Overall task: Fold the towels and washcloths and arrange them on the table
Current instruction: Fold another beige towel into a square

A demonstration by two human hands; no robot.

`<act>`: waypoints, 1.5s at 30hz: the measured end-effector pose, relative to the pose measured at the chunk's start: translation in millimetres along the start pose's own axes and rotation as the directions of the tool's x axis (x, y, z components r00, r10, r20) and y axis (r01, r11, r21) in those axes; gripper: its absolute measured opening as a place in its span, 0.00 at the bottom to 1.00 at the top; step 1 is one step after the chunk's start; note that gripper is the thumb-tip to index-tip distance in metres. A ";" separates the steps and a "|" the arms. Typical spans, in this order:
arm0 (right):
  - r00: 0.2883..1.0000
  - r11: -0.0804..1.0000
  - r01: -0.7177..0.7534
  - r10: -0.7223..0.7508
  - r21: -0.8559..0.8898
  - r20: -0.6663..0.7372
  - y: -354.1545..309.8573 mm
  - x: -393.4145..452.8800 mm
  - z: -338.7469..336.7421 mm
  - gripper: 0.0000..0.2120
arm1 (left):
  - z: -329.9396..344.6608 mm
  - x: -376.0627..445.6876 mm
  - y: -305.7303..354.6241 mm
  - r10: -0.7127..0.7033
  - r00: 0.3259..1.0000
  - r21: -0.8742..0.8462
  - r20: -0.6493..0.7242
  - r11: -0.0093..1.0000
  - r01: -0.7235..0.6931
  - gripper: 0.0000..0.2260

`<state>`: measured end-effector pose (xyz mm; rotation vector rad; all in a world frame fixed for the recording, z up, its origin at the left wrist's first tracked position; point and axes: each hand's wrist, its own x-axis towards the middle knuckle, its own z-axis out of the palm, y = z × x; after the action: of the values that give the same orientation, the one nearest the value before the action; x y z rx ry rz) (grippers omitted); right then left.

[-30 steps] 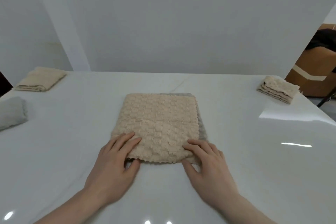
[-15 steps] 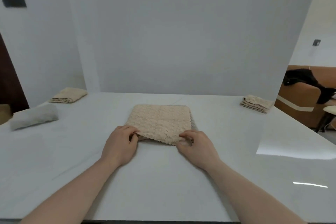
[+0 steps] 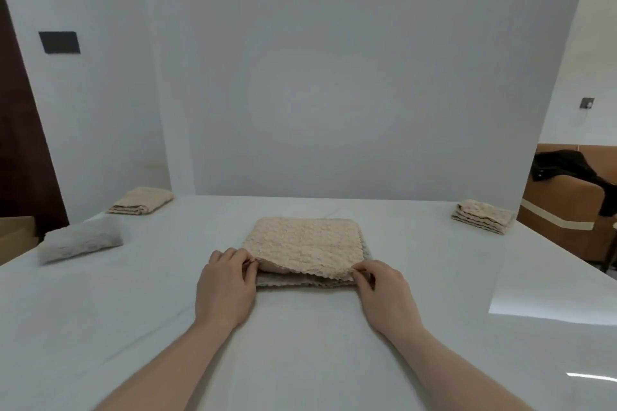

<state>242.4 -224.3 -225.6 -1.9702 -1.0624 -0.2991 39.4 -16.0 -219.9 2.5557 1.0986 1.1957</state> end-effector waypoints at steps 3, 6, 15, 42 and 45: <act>1.000 1.000 0.006 -0.006 0.003 -0.031 0.1 0.5 0.2 0.04 | 1.0 -0.7 -0.3 -0.023 1.000 -0.010 0.004 1.000 0.023 0.05; 0.999 1.000 0.015 -0.015 -0.016 -0.042 0.7 -0.9 0.0 0.05 | 2.8 -2.6 -1.8 -0.048 0.999 -0.035 0.008 0.998 0.048 0.06; 0.996 0.999 0.022 -0.018 0.042 -0.085 -3.3 -0.7 -1.6 0.12 | -0.4 -1.7 -0.5 0.037 0.998 -0.108 -0.046 0.993 -0.041 0.11; 0.939 0.935 -0.058 0.170 0.349 -0.298 -112.3 65.5 -107.3 0.13 | -144.0 96.1 90.1 0.155 0.957 -0.256 -0.243 0.942 -0.218 0.07; 0.956 0.948 -0.022 0.112 0.317 -0.270 -132.9 53.2 -133.5 0.17 | -178.3 91.7 102.6 0.185 0.943 -0.233 -0.277 0.939 -0.253 0.07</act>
<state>195.4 -261.3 -39.2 -1.6187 -0.7990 -0.3434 10.8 -64.8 -1.9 2.4133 0.6390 1.6361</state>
